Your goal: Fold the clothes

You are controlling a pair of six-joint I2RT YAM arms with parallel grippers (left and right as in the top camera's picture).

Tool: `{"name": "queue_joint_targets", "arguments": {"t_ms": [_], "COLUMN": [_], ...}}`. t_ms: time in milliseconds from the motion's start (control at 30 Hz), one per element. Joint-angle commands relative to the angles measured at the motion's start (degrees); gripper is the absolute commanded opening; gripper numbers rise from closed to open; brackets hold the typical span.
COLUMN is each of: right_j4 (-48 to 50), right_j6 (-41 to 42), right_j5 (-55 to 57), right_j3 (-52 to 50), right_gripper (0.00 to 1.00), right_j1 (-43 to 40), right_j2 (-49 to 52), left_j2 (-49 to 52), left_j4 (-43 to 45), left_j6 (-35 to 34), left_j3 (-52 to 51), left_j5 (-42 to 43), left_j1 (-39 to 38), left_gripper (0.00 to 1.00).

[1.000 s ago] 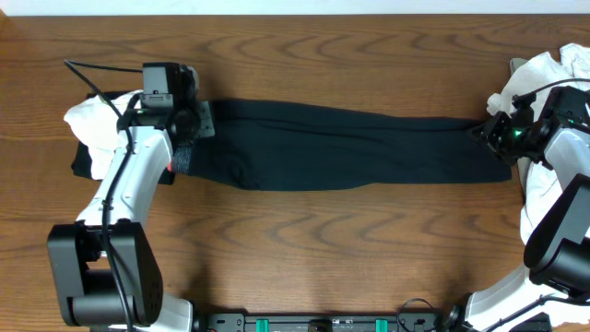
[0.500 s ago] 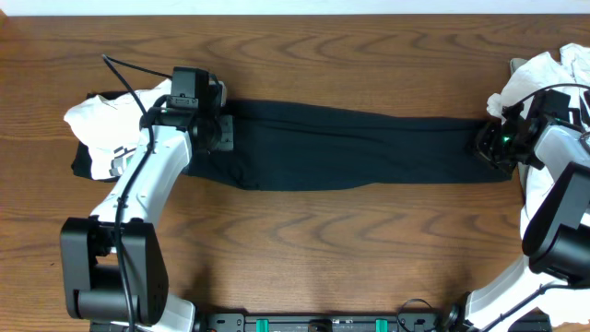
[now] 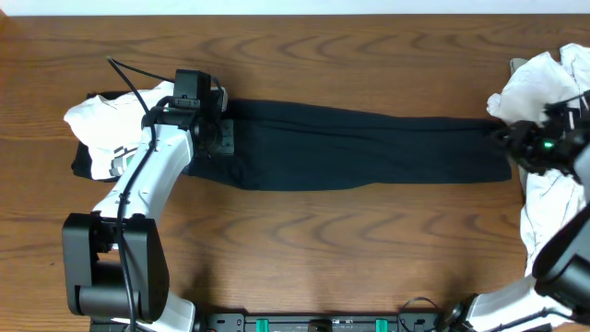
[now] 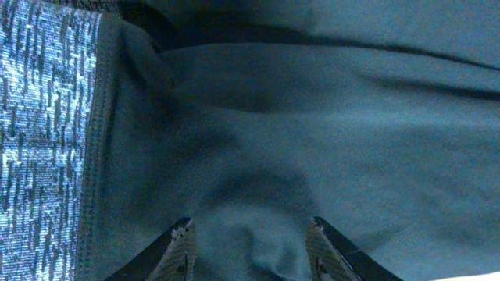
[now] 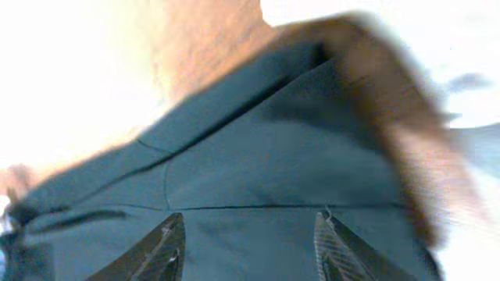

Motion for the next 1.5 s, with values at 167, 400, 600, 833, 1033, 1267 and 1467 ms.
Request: {"name": "queue_joint_targets", "arguments": {"t_ms": [167, 400, 600, 833, 1033, 1267, 1467], "right_j4": [1.64, 6.60, 8.92, 8.57, 5.88, 4.24, 3.58], "right_j6": [-4.17, -4.37, -4.83, -6.73, -6.71, -6.71, -4.70], "right_j5": [5.53, 5.66, 5.11, 5.64, 7.78, 7.76, 15.56], "right_j3": [0.50, 0.50, 0.50, 0.50, 0.55, 0.63, 0.63], "right_gripper": [0.65, 0.78, 0.76, 0.63, 0.30, 0.02, 0.01], "right_j1": [-1.42, -1.03, 1.46, 6.47, 7.02, 6.32, 6.34], "right_j2": [4.13, 8.96, 13.09, 15.61, 15.58, 11.19, 0.63], "left_j2": [0.44, 0.44, 0.44, 0.44, 0.44, 0.44, 0.44], "left_j4": [0.17, 0.20, 0.24, 0.26, 0.26, 0.26, 0.24], "left_j6": [0.55, 0.55, 0.55, 0.52, 0.52, 0.52, 0.50], "left_j3": [1.77, 1.77, 1.77, 1.77, 1.79, 1.79, 1.79], "left_j5": [-0.50, -0.50, -0.50, -0.50, -0.48, -0.48, -0.48], "left_j1": [0.15, 0.13, 0.15, 0.15, 0.13, 0.13, 0.13], "left_gripper": [0.49, 0.49, 0.49, 0.49, 0.49, 0.50, 0.50]}}
